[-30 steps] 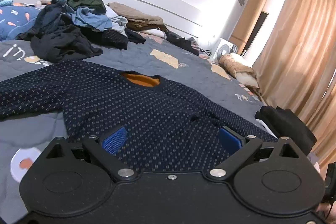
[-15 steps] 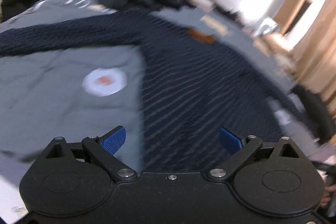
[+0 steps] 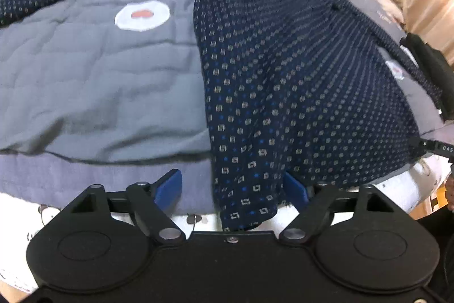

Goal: Fold clothes

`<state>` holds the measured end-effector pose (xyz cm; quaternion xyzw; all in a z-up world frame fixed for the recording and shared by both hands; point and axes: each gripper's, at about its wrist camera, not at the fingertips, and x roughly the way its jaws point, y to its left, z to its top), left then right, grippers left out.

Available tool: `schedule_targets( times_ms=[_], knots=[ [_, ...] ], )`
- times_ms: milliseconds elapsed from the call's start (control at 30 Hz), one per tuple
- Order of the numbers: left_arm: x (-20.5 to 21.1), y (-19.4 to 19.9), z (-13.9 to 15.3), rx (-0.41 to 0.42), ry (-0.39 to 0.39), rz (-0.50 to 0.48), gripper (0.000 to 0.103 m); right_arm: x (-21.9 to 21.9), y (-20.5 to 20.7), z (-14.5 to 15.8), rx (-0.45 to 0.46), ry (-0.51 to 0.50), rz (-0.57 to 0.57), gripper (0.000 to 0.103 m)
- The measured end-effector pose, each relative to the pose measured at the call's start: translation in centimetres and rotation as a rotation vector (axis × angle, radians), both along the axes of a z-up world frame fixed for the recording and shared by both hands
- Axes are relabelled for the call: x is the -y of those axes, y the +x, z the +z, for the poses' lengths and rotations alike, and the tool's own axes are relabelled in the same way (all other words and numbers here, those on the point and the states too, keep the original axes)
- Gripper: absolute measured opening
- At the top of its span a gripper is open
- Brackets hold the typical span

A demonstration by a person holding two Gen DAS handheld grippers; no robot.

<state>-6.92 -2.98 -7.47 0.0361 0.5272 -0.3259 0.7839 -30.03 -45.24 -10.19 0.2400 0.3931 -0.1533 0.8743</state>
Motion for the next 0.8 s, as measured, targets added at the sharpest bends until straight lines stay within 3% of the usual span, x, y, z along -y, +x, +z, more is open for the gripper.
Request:
schedule_targets(
  times_ms=[33,67,167,233,300,400,633,700,800],
  knots=[
    [0.0,0.0,-0.1,-0.013,-0.005,-0.01,0.028,0.1,0.0,-0.1,0.01,0.007,-0.01,0.039],
    [0.0,-0.2,-0.1,-0.022,-0.011,-0.024,0.025,0.2,0.2,-0.4,0.019,0.018,-0.02,0.027],
    [0.5,-1.0,-0.3,0.003,0.013,-0.052,0.025,0.6,0.1,-0.6,0.042,0.063,-0.056,0.013],
    [0.6,-1.4,-0.2,0.004,0.013,-0.069,0.022,1.2,-0.7,-0.1,0.107,0.155,-0.083,0.011],
    [0.5,-1.8,0.3,0.011,0.001,-0.099,0.009,1.8,-1.6,0.9,0.191,0.258,-0.096,0.01],
    [0.4,-2.4,1.6,0.042,-0.03,-0.148,0.006,2.1,-3.5,3.0,0.324,0.391,-0.103,0.009],
    [-1.6,-3.0,6.4,0.142,-0.094,-0.165,0.005,1.4,-6.3,9.0,0.505,0.472,-0.056,0.008],
    [-2.5,-3.2,8.3,0.174,-0.116,-0.173,0.005,1.8,-6.9,10.3,0.527,0.478,-0.056,0.008],
    [-3.3,-3.4,10.1,0.209,-0.082,-0.197,0.005,1.9,-7.0,11.3,0.464,0.408,-0.026,0.008]
  ],
)
